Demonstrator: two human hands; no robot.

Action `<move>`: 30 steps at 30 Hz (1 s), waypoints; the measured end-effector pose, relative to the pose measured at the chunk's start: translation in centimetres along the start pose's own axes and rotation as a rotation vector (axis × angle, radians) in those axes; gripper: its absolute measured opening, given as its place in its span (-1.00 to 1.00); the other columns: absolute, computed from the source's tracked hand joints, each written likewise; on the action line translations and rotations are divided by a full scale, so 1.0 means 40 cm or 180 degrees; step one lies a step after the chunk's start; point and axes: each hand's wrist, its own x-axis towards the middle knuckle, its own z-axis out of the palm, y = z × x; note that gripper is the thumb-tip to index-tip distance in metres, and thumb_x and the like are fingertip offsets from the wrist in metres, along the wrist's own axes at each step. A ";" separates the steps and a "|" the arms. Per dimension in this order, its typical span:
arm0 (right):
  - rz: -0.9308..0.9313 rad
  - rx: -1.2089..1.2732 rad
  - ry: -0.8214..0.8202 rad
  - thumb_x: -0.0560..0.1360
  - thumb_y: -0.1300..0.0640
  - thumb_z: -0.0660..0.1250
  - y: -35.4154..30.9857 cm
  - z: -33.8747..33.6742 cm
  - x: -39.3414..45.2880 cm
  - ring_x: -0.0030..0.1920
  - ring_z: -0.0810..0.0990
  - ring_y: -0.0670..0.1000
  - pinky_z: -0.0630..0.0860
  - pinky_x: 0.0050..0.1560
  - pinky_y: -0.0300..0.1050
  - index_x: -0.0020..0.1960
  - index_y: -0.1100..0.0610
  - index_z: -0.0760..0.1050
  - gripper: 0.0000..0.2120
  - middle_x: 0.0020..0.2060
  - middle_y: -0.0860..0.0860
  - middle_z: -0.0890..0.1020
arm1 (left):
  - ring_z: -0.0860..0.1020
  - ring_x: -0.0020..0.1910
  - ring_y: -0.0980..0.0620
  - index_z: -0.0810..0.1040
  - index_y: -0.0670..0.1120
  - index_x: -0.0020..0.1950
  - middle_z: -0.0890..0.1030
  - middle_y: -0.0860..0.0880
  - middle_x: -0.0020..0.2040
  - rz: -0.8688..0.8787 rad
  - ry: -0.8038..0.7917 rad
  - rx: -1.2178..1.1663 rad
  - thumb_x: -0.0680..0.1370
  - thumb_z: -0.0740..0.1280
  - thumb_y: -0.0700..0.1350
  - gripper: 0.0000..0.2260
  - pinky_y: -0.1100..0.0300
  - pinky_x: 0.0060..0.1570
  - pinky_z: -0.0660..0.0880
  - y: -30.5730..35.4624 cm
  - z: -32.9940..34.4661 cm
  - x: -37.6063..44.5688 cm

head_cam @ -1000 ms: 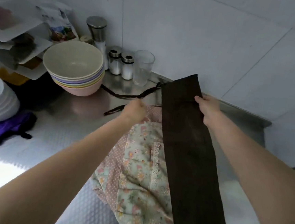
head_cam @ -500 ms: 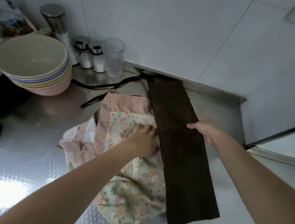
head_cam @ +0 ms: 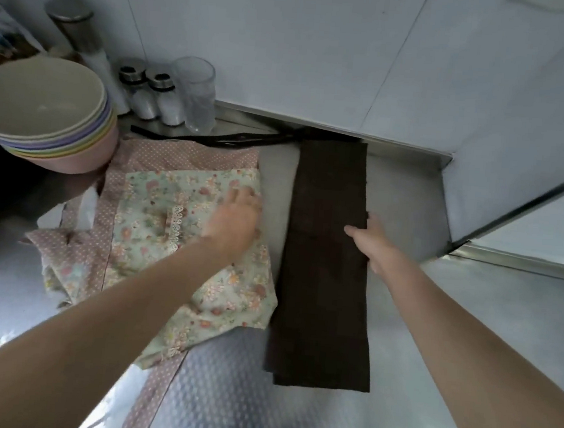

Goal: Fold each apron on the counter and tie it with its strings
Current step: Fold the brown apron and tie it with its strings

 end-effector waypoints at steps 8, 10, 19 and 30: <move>0.0250 -0.1168 -0.0019 0.51 0.20 0.32 0.092 -0.048 -0.069 0.24 0.49 0.21 0.55 0.00 0.03 0.39 0.31 0.26 -0.49 0.26 0.19 0.47 | 0.30 0.32 -0.23 0.19 -0.10 0.43 0.13 -0.13 0.41 0.0221 -0.0556 -0.0769 0.57 0.21 -0.17 -0.56 -0.04 0.28 0.38 0.193 0.040 -0.035; 0.0094 -0.1489 0.0293 0.53 0.27 0.26 0.109 -0.042 -0.074 0.32 0.41 0.22 0.43 0.22 0.00 0.42 0.34 0.18 -0.48 0.33 0.23 0.40 | 0.35 0.28 -0.22 0.22 -0.12 0.42 0.15 -0.14 0.39 0.0241 -0.0562 -0.0793 0.57 0.22 -0.16 -0.58 -0.05 0.26 0.40 0.196 0.040 -0.038; -0.0501 -0.1969 0.0217 0.54 0.14 0.27 0.173 -0.057 -0.207 0.31 0.39 0.18 0.31 0.30 -0.06 0.36 0.24 0.31 -0.57 0.28 0.19 0.43 | 0.32 0.25 -0.12 0.34 -0.13 0.31 0.28 -0.11 0.27 0.0953 0.0116 -0.0336 0.59 0.18 0.00 -0.66 0.07 0.23 0.40 0.185 0.072 -0.160; 0.0732 -0.0107 -0.0654 0.47 0.10 0.41 0.301 -0.072 -0.412 -0.53 0.60 -0.01 0.52 -0.53 -0.27 0.07 0.31 0.46 -0.68 -0.17 0.19 0.58 | 0.24 0.21 -0.13 0.23 -0.07 0.32 0.22 -0.07 0.24 0.1016 -0.0603 -0.0466 0.39 0.37 0.25 -0.34 0.03 0.24 0.35 0.207 0.141 -0.393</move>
